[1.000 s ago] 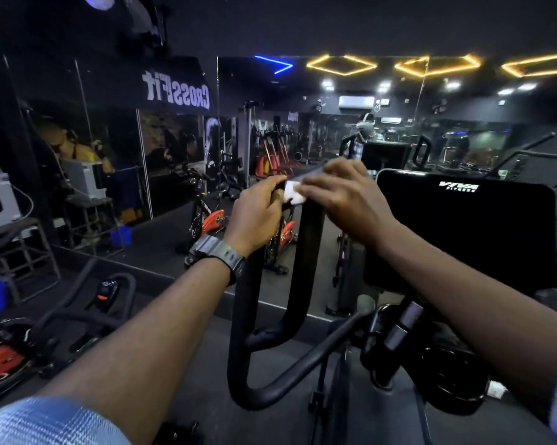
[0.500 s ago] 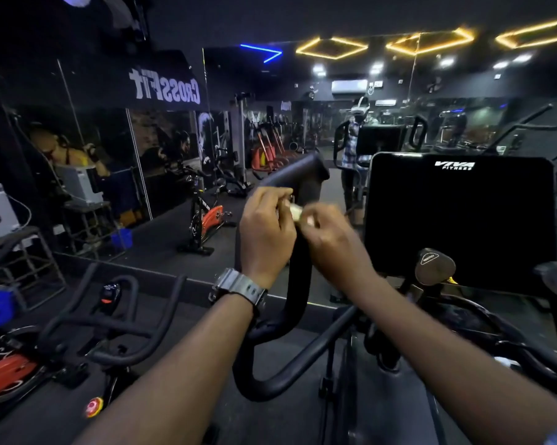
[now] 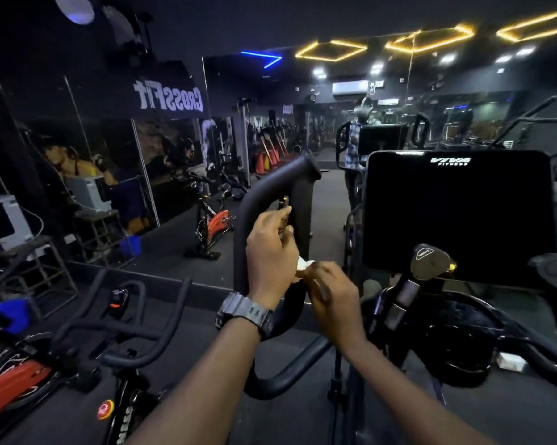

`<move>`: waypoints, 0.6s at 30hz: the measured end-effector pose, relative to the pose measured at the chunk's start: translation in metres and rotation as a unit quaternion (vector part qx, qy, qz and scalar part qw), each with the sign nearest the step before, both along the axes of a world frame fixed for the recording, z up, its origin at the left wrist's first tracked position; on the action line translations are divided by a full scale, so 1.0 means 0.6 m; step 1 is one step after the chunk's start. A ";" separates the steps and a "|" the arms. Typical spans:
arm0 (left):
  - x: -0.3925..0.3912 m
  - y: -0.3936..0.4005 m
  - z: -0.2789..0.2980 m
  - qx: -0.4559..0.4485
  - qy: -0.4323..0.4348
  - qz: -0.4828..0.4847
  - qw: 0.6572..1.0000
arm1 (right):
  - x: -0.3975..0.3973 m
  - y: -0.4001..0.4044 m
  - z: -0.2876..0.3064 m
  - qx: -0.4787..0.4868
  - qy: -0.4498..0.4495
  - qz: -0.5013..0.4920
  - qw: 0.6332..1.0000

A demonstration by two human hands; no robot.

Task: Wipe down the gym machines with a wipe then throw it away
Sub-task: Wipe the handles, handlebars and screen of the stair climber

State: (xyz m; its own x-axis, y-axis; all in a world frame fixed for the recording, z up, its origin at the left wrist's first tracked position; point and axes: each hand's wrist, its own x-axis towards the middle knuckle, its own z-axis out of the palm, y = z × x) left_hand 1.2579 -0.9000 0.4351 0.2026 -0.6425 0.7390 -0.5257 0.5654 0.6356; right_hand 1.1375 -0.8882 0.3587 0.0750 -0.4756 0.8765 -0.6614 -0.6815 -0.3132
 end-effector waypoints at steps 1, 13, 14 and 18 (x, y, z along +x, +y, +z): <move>-0.003 0.002 -0.003 0.006 0.013 0.002 1.000 | 0.003 -0.005 0.007 0.004 -0.026 0.005 1.000; -0.018 0.035 -0.010 0.023 0.061 0.003 0.998 | -0.007 -0.004 -0.033 0.006 0.010 0.062 0.998; -0.017 0.036 -0.015 0.013 0.048 0.005 0.999 | -0.006 -0.009 -0.025 0.008 0.010 0.077 0.997; -0.014 0.006 -0.009 0.040 0.082 0.017 0.996 | -0.009 -0.074 0.143 -0.035 -0.070 0.084 0.993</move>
